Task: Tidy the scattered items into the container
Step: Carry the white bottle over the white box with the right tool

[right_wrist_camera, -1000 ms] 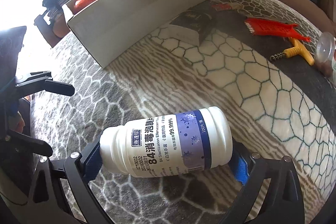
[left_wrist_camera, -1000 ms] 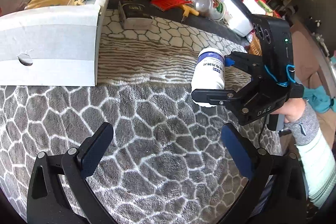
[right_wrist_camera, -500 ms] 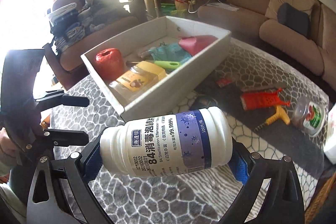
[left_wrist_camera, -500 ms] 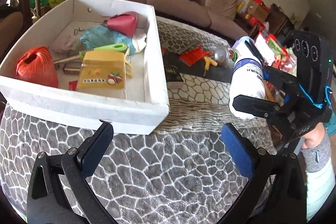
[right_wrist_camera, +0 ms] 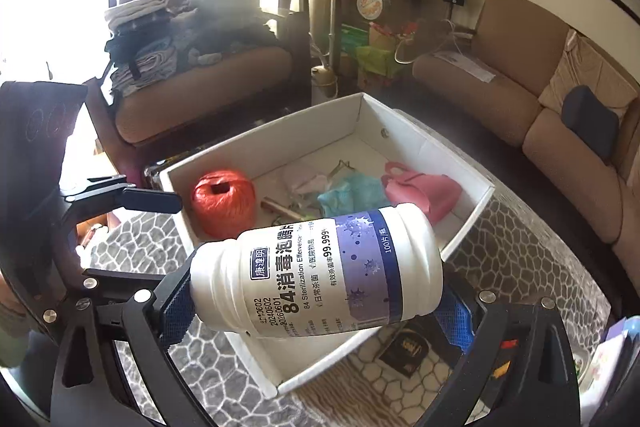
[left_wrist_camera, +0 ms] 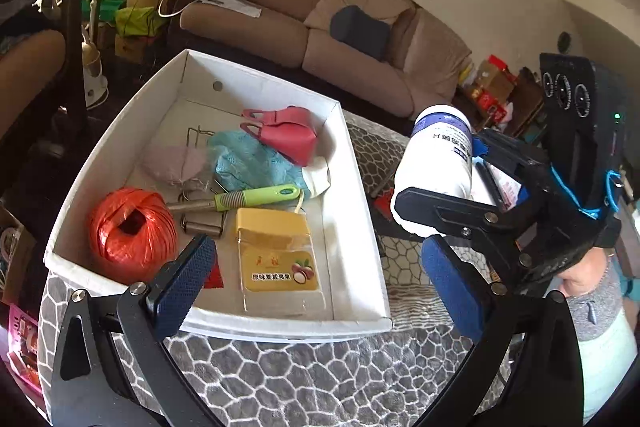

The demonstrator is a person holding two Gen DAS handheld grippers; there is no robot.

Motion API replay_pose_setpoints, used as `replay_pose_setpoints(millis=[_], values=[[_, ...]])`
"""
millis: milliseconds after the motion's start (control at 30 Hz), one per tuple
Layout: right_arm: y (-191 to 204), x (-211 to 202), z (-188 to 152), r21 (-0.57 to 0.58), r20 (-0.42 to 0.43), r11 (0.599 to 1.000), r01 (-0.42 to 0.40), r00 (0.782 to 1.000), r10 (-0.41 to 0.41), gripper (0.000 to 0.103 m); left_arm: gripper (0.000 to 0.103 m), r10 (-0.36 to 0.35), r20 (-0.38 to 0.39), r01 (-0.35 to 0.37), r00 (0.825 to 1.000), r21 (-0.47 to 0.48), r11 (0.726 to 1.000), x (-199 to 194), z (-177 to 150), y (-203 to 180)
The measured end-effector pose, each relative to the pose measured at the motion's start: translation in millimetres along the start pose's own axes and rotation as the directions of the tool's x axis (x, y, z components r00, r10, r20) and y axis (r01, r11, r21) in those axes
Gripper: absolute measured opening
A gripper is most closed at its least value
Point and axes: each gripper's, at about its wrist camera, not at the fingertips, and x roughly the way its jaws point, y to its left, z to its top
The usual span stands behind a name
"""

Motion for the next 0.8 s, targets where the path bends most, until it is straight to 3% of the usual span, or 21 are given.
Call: replay_pose_setpoints(millis=[133,267,400,500,667,800], values=[[-13.0,40.1,36.4,0.005,-0.022,1.0,0.013,1.0,-0.013,0.1,0.103,0.08,0.03,-0.079,0.996,-0.014,0.997,-3.3,15.0,37.9],[-26.0,91.6,70.8,0.009,-0.047,1.0,0.027,0.999,-0.026,0.1,0.103,0.052,0.02,-0.049,0.998,-0.1,0.994,3.4,12.9,75.3],[-33.3,152.7,100.1,0.004,-0.093,0.999,0.036,0.995,-0.036,0.1,0.103,0.101,0.015,-0.098,0.995,-0.134,0.986,14.7,14.0,88.1],[-47.5,202.2,113.5,0.106,-0.159,0.992,0.066,0.986,-0.049,0.099,0.103,0.078,0.057,-0.067,0.995,-0.174,0.982,13.4,19.1,90.6],[-83.9,266.5,120.4,0.388,-0.211,0.916,0.105,0.977,-0.023,0.1,0.103,0.119,0.094,-0.098,0.988,-0.198,0.975,6.6,22.4,103.5],[-103.8,306.3,119.3,0.527,-0.258,0.838,0.144,0.966,-0.003,0.1,0.103,0.209,0.083,-0.192,0.974,-0.177,0.965,8.5,21.6,112.3]])
